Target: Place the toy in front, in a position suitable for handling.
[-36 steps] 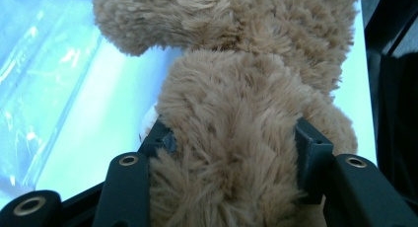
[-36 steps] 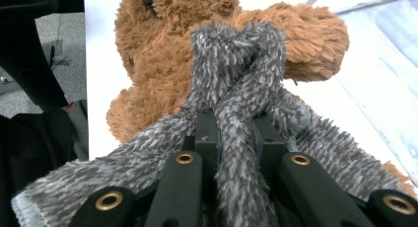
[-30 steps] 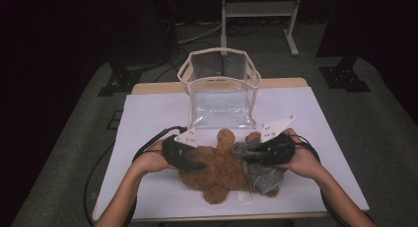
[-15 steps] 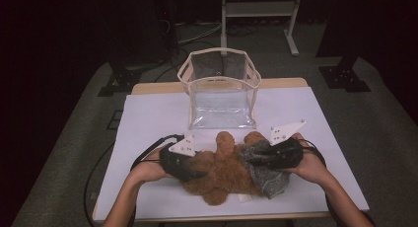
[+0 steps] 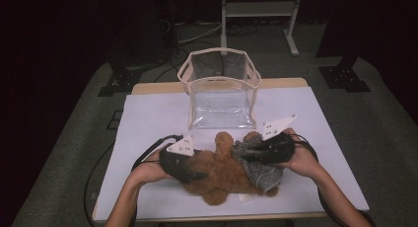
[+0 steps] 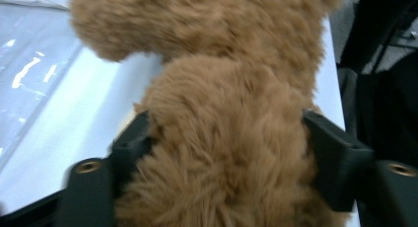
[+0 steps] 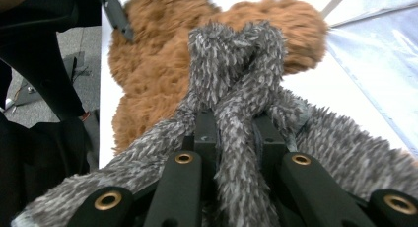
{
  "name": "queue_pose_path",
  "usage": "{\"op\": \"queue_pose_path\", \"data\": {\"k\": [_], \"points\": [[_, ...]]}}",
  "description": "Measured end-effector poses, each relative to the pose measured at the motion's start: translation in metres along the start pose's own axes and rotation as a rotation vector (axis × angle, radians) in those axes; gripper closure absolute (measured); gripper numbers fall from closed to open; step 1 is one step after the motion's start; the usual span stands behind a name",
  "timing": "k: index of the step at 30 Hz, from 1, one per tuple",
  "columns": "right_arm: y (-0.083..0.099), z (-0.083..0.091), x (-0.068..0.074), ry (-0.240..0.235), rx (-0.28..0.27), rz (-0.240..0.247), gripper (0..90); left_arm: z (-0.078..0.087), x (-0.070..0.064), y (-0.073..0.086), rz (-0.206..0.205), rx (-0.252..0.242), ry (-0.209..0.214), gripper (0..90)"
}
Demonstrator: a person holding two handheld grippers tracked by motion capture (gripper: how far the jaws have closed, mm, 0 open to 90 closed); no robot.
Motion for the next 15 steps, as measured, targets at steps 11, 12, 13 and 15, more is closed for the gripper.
{"op": "queue_pose_path", "data": {"k": [11, 12, 13, 15], "points": [[-0.005, -0.007, 0.021, -0.019, 0.008, 0.053, 76.4, -0.011, -0.01, -0.003, -0.043, 0.028, 0.02, 42.0], [-0.007, -0.007, 0.021, -0.017, 0.005, 0.059, 76.4, -0.011, -0.011, -0.002, -0.047, 0.029, 0.016, 42.6], [-0.008, -0.007, 0.021, -0.018, 0.008, 0.062, 76.4, -0.011, -0.012, -0.001, -0.052, 0.03, 0.01, 43.4], [-0.009, -0.003, 0.017, -0.038, -0.005, 0.054, 76.5, -0.01, -0.013, 0.0, -0.06, 0.035, 0.002, 44.5]]}}
Point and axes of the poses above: each handheld gripper's, and its own axes: z roughly backward along the jaws, y roughly out of its underside, x roughly to its left, the point moved 8 cm from there along -z, roughly forward along the jaws, and after that the axes turned 8 degrees about z, right-handed, at the moved point
